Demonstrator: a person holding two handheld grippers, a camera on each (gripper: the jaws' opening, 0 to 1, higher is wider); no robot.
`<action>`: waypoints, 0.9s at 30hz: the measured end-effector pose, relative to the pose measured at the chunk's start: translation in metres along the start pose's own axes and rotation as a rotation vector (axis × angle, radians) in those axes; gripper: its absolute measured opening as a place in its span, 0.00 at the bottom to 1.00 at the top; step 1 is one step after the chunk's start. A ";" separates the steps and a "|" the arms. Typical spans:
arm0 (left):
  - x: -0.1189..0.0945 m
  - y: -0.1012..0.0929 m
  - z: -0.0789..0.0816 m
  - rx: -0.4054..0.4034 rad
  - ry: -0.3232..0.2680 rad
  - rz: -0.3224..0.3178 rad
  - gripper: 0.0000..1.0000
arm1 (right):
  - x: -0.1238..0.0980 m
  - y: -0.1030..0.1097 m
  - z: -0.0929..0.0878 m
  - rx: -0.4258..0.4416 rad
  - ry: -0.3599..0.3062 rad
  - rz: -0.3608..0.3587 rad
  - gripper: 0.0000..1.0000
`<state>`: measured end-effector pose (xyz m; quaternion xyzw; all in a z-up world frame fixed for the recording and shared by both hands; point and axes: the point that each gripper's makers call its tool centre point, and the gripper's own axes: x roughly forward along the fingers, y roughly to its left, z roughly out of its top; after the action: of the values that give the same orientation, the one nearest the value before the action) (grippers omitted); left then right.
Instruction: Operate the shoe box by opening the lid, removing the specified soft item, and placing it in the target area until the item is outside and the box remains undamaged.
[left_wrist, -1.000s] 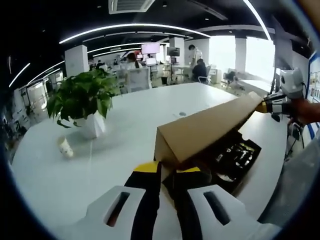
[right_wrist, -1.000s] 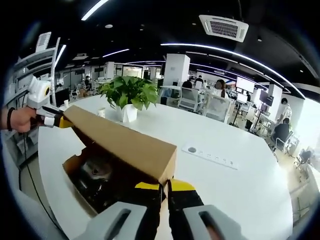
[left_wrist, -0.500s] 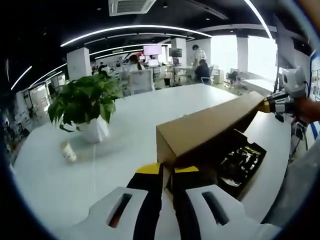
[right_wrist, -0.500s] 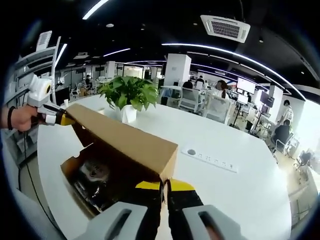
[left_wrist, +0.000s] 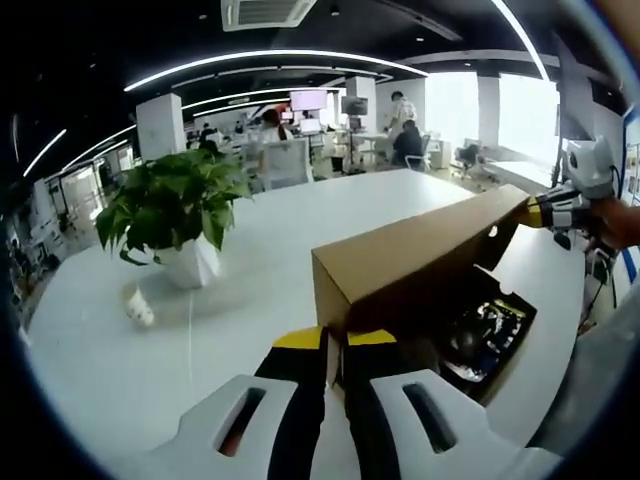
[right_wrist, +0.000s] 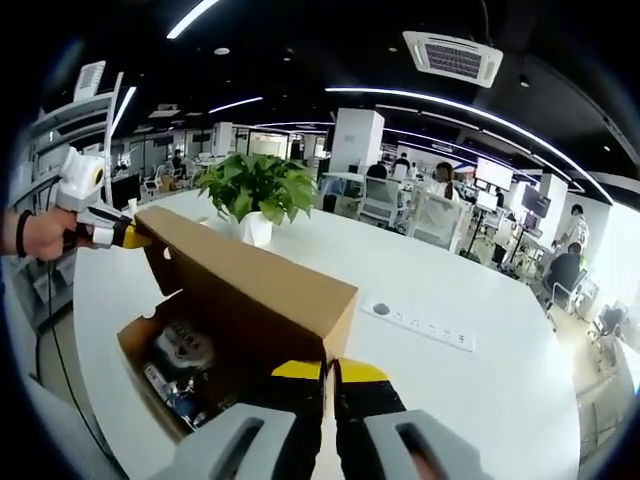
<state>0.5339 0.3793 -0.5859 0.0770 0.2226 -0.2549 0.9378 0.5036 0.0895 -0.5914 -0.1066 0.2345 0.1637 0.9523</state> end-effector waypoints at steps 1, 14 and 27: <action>0.001 0.000 0.000 0.000 0.000 0.000 0.03 | 0.001 -0.001 0.001 -0.001 0.003 -0.001 0.00; 0.010 0.007 0.007 0.003 0.005 0.000 0.02 | 0.010 -0.008 0.009 -0.013 0.013 0.005 0.00; 0.021 0.014 0.012 0.019 0.015 -0.002 0.02 | 0.020 -0.015 0.015 -0.019 0.034 0.009 0.00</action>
<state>0.5618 0.3783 -0.5840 0.0873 0.2272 -0.2576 0.9351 0.5324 0.0850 -0.5863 -0.1172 0.2498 0.1683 0.9463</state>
